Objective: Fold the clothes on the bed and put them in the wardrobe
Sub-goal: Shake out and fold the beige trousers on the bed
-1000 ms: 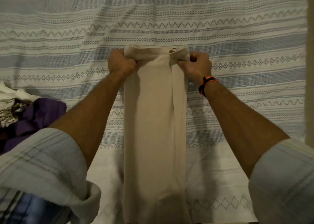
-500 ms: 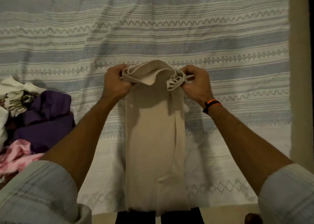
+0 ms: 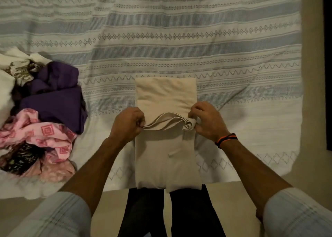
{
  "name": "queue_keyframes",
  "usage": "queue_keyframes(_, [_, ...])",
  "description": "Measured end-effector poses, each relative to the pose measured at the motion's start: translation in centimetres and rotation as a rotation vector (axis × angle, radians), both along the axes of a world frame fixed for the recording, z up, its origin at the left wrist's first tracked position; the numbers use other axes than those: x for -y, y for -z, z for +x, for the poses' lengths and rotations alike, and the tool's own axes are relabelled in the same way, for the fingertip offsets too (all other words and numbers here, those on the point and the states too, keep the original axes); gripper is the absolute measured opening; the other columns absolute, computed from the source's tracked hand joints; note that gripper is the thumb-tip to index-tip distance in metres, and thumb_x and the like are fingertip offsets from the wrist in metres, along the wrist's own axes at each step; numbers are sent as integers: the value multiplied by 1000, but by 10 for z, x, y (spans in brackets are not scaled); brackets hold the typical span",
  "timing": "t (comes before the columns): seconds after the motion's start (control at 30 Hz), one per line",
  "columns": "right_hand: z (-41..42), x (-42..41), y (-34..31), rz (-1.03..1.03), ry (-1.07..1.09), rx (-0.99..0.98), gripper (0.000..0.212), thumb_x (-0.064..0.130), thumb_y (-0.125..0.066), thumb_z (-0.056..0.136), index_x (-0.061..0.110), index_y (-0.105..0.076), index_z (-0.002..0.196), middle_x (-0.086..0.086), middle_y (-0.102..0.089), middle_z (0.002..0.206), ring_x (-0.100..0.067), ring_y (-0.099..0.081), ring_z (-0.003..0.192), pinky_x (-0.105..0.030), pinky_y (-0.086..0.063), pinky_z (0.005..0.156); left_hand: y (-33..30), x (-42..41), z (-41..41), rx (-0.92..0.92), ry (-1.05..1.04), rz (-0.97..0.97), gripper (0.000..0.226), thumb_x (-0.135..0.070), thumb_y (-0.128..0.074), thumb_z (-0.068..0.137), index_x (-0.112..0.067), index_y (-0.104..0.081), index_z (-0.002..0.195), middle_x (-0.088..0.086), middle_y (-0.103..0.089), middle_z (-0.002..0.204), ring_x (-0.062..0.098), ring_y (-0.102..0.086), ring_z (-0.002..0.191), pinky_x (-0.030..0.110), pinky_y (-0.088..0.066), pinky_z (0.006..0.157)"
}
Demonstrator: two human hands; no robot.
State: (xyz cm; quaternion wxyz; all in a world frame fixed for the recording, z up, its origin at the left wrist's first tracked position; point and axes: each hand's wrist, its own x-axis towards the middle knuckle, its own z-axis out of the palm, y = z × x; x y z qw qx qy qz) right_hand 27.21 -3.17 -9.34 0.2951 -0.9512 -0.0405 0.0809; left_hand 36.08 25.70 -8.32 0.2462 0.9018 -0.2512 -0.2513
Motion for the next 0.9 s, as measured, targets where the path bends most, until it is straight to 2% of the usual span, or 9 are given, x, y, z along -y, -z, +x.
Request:
queue_keyframes(0.2, [-39, -11, 4, -65, -29, -48, 21, -3, -74, 67, 11, -68, 81, -5, -62, 89, -27, -55, 76, -34, -43, 63, 7, -17, -32, -36, 91, 109, 28, 4, -66, 62, -22, -55, 59, -5, -63, 73, 18, -51, 70, 33, -48, 60])
queue_keyframes(0.3, [-48, -16, 8, -133, -70, -132, 24, 0, -79, 65, 13, -69, 82, -4, -62, 90, -29, -56, 76, -36, -45, 62, 6, -15, -37, -122, 177, 324, 21, -3, -62, 76, -19, -71, 86, 2, -71, 91, 24, -62, 84, 35, -49, 80])
queue_keyframes(0.37, [-50, -23, 2, -117, -40, -86, 13, 10, -75, 76, 13, -71, 88, -5, -62, 94, -28, -57, 81, -37, -46, 66, 4, -9, -42, -122, 72, 270, 22, -7, -62, 80, -17, -70, 98, 5, -71, 98, 27, -64, 90, 35, -48, 83])
queue_keyframes(0.43, [-50, -33, -5, -80, -71, -53, 20, 22, -59, 86, 12, -71, 99, -6, -61, 101, -24, -55, 89, -35, -45, 72, 7, 0, -49, -55, -9, 83, 25, -10, -63, 82, -14, -68, 106, 9, -65, 106, 26, -62, 91, 36, -50, 79])
queue_keyframes(0.53, [-57, -45, -2, -61, -165, -177, 30, 20, -49, 78, 9, -72, 93, -8, -61, 98, -28, -57, 91, -37, -48, 71, 14, 14, -58, -115, 86, 118, 37, -10, -66, 84, -18, -63, 120, 10, -51, 124, 22, -56, 103, 36, -54, 84])
queue_keyframes(0.6, [-57, -47, 2, -46, 52, -373, 21, 5, -58, 73, 9, -74, 84, -8, -64, 95, -31, -60, 91, -39, -52, 74, 23, 14, -63, -200, 51, 247, 29, -16, -66, 86, -15, -64, 115, 10, -49, 124, 25, -56, 104, 36, -53, 87])
queue_keyframes(0.67, [-51, -47, 1, 23, 392, -503, 20, 1, -61, 71, 9, -77, 80, -8, -70, 90, -28, -64, 88, -35, -53, 79, 27, 10, -61, -226, -137, 298, 21, -24, -64, 89, -12, -66, 105, 12, -56, 115, 27, -60, 96, 35, -51, 82])
queue_keyframes(0.77, [-31, -47, -7, 103, 645, -414, 19, 12, -63, 75, 12, -75, 89, -4, -72, 87, -22, -66, 84, -36, -55, 83, 28, 8, -45, -243, -364, 313, 24, -31, -65, 88, -12, -66, 102, 12, -66, 105, 27, -63, 92, 33, -48, 77])
queue_keyframes(0.9, [8, -41, -1, 149, 757, -318, 45, 20, -73, 79, 3, -55, 116, -13, -55, 116, -25, -53, 106, -31, -44, 90, 27, 19, -9, -185, -649, 140, 47, -28, -76, 79, -8, -59, 118, 11, -63, 115, 23, -61, 99, 27, -46, 80])
